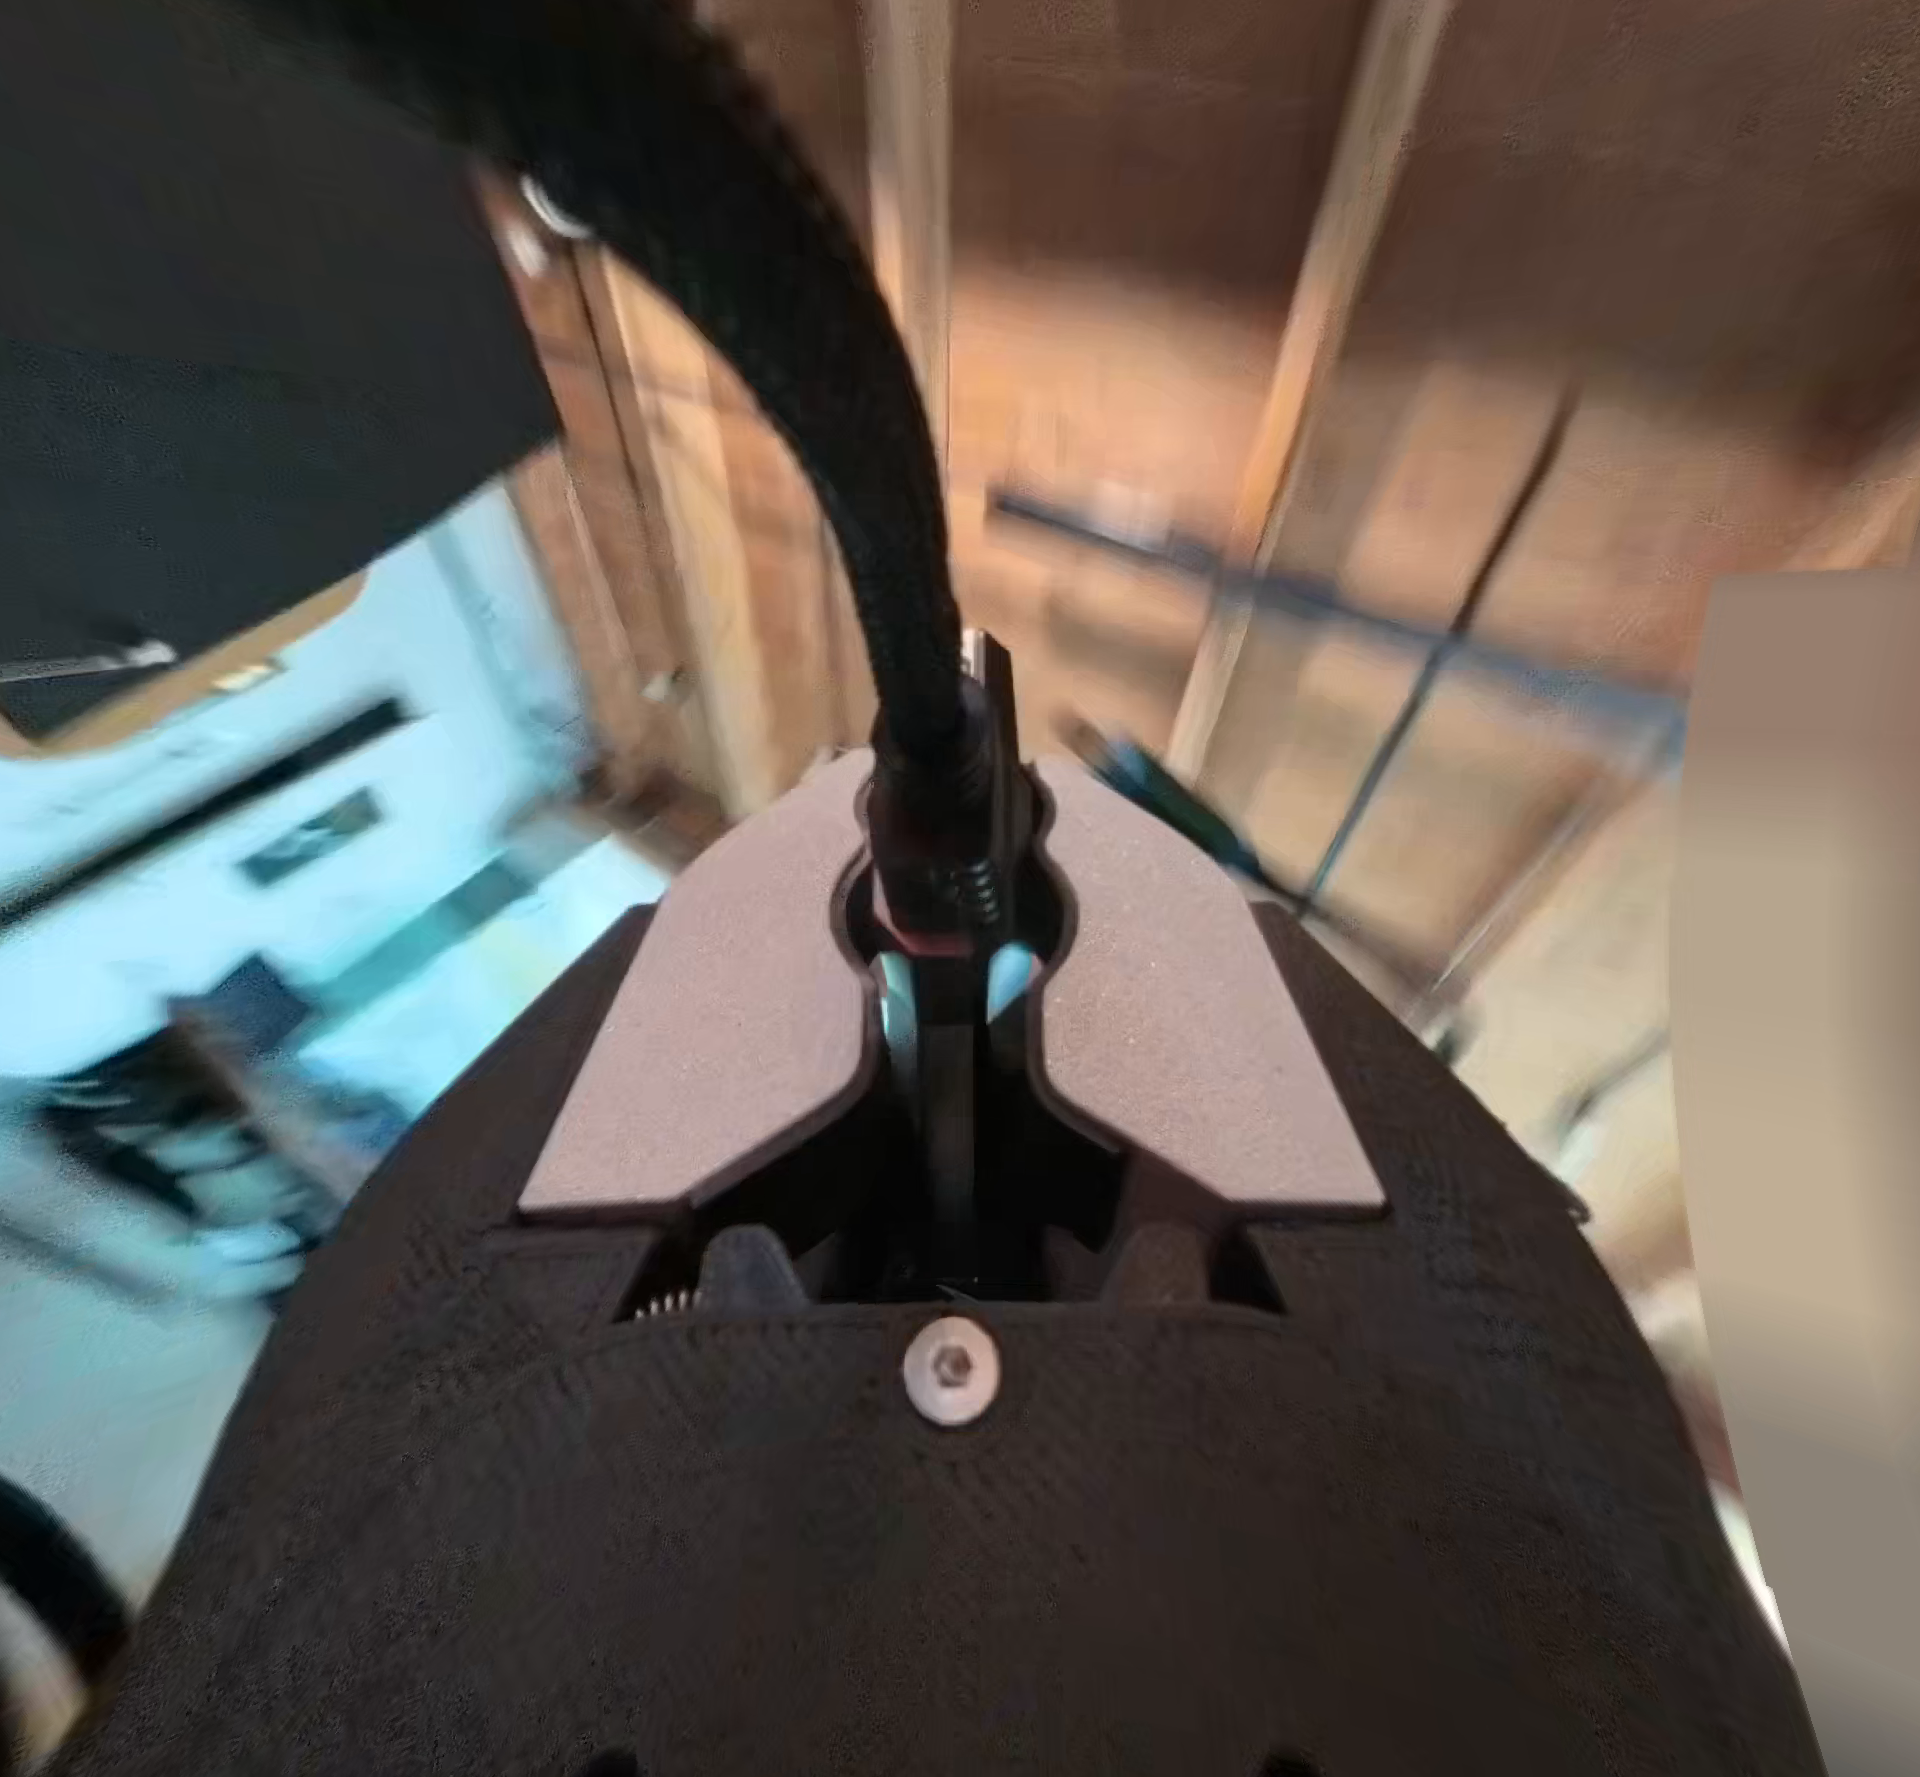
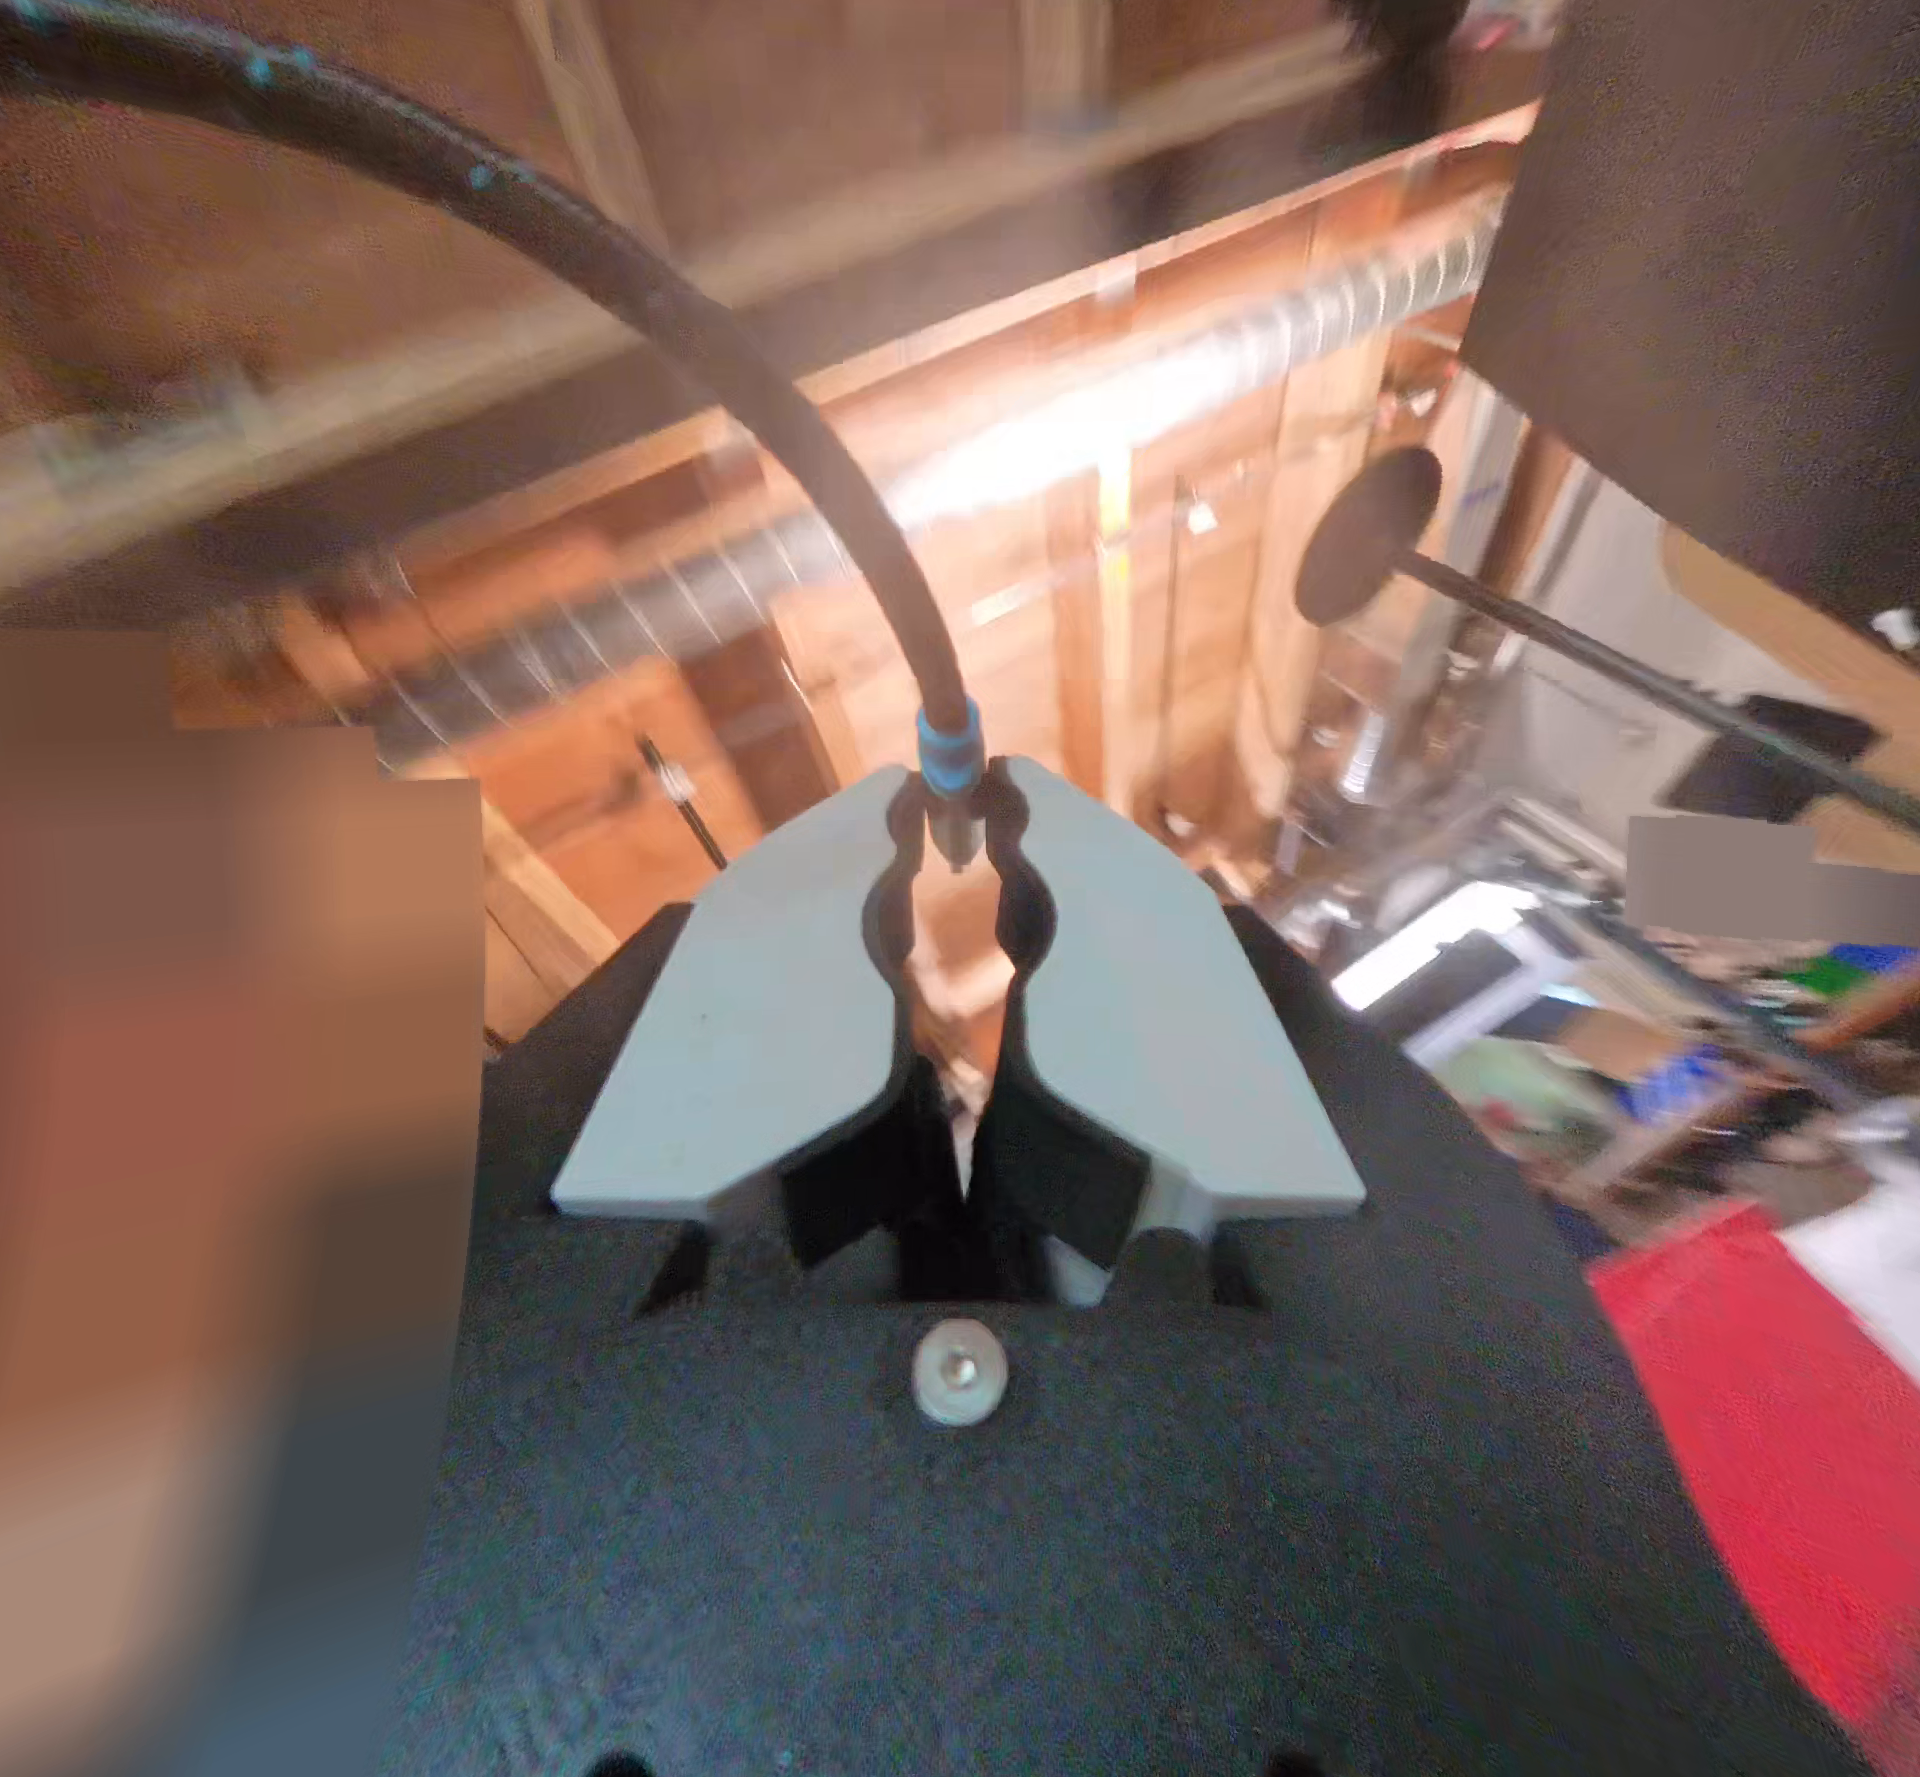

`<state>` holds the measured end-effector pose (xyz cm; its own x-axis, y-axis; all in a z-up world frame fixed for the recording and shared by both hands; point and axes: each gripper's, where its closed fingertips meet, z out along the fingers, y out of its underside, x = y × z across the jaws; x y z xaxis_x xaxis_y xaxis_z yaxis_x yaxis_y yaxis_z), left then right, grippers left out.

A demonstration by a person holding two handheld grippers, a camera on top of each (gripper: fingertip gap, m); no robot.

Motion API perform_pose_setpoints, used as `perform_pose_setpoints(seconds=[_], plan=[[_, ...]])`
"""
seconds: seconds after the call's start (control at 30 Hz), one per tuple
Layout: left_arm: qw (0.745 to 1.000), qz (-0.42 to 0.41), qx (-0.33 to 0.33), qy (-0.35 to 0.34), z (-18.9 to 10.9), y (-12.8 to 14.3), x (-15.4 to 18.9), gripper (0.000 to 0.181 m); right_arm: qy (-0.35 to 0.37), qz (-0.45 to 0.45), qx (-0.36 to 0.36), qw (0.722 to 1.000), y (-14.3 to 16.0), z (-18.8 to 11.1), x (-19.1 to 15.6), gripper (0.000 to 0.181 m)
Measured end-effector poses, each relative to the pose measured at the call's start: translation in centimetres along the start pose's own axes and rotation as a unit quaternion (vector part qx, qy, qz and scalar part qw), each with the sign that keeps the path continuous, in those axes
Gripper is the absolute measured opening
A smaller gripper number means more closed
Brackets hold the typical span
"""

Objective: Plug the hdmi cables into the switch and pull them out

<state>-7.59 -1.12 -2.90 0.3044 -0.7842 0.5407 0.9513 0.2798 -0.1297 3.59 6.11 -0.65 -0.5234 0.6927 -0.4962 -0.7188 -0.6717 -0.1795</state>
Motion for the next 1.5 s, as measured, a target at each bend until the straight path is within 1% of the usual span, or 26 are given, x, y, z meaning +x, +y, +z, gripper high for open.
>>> perform_pose_setpoints(seconds=[0.03,0.07,0.1,0.2,0.27,0.37,0.43,0.5,0.57,0.63,0.7,0.77,0.83,0.93,0.97,1.03,1.07,1.13,1.2,1.27,1.3,1.33,1.37,1.4,1.43,1.5], plan=[[1.000,-0.031,-0.005,0.002,0.0,0.6,-0.1,0.021,-0.020,0.024,0.016,0.999,-0.4,0.1,-0.2,0.011],[0.999,0.014,-0.037,0.000,-0.1,2.1,-0.2,0.021,-0.020,0.008,0.010,1.000,0.4,0.1,0.0,0.011],[0.997,0.058,-0.051,-0.005,-0.3,2.3,-0.3,0.021,-0.010,-0.014,-0.012,1.000,0.7,-0.1,0.6,0.011],[0.993,0.116,-0.009,-0.016,-0.3,-1.0,-0.4,0.022,-0.003,-0.052,-0.058,0.997,0.8,0.4,0.9,0.011],[0.993,0.119,-0.011,-0.008,0.0,-2.4,-0.3,0.022,-0.009,-0.092,-0.106,0.990,0.8,1.3,0.2,0.012],[0.990,0.117,-0.075,-0.004,-0.5,-1.9,-1.1,0.022,0.005,-0.161,-0.188,0.969,0.1,1.8,-0.2,0.012],[0.987,0.116,-0.110,-0.012,-1.8,-1.3,-2.2,0.022,0.020,-0.209,-0.268,0.940,-0.5,1.5,0.0,0.012],[0.987,0.104,-0.123,-0.021,-3.3,-1.1,-3.2,0.022,0.048,-0.305,-0.313,0.898,-2.7,0.7,0.5,0.012],[0.989,0.079,-0.123,-0.029,-4.5,-1.1,-3.8,0.022,0.112,-0.404,-0.347,0.839,-6.2,-0.5,1.5,0.011],[0.993,0.050,-0.104,-0.013,-4.8,-1.5,-3.4,0.022,0.182,-0.466,-0.383,0.777,-9.9,-2.1,1.9,0.012],[0.993,0.037,-0.113,-0.005,-5.1,-1.4,-3.1,0.022,0.250,-0.529,-0.360,0.727,-14.8,-3.3,1.2,0.011],[0.991,0.029,-0.128,-0.014,-5.4,-1.1,-3.4,0.022,0.317,-0.554,-0.351,0.685,-19.0,-5.2,0.1,0.012],[0.990,0.019,-0.135,-0.022,-5.5,-0.8,-3.8,0.022,0.379,-0.585,-0.314,0.644,-23.1,-7.0,-1.7,0.012],[0.987,0.007,-0.158,-0.029,-5.6,0.1,-4.1,0.022,0.459,-0.619,-0.259,0.582,-28.0,-9.8,-4.8,0.012],[0.985,0.004,-0.167,-0.034,-5.7,0.4,-4.3,0.023,0.480,-0.629,-0.244,0.561,-29.2,-10.6,-5.9,0.012],[0.984,-0.003,-0.173,-0.033,-5.7,0.8,-4.3,0.022,0.525,-0.646,-0.224,0.507,-31.0,-12.4,-7.8,0.012],[0.984,-0.005,-0.174,-0.032,-5.8,0.9,-4.3,0.022,0.549,-0.655,-0.215,0.473,-31.8,-13.2,-8.7,0.012],[0.983,-0.004,-0.178,-0.036,-5.8,1.0,-4.4,0.023,0.590,-0.672,-0.220,0.391,-32.7,-14.7,-10.2,0.012],[0.983,-0.001,-0.180,-0.040,-5.9,1.1,-4.5,0.023,0.616,-0.686,-0.239,0.306,-32.9,-15.7,-11.2,0.012],[0.982,0.000,-0.182,-0.039,-5.9,1.2,-4.5,0.023,0.627,-0.692,-0.280,0.224,-32.6,-16.3,-11.3,0.012],[0.982,0.001,-0.184,-0.039,-5.9,1.2,-4.4,0.023,0.626,-0.690,-0.309,0.191,-32.4,-16.6,-10.8,0.012],[0.982,0.002,-0.186,-0.039,-5.9,1.3,-4.4,0.023,0.623,-0.685,-0.340,0.167,-32.1,-16.9,-10.0,0.012],[0.981,0.003,-0.188,-0.040,-5.9,1.4,-4.5,0.023,0.621,-0.674,-0.370,0.154,-31.8,-17.3,-9.0,0.013],[0.981,0.005,-0.190,-0.040,-5.9,1.4,-4.4,0.023,0.622,-0.656,-0.401,0.152,-31.4,-17.8,-7.7,0.013],[0.981,0.007,-0.192,-0.039,-5.9,1.5,-4.4,0.023,0.623,-0.628,-0.438,0.159,-30.8,-18.7,-6.2,0.013],[0.979,0.016,-0.199,-0.039,-5.9,1.7,-4.4,0.023,0.622,-0.557,-0.518,0.186,-29.1,-20.9,-3.3,0.012]])
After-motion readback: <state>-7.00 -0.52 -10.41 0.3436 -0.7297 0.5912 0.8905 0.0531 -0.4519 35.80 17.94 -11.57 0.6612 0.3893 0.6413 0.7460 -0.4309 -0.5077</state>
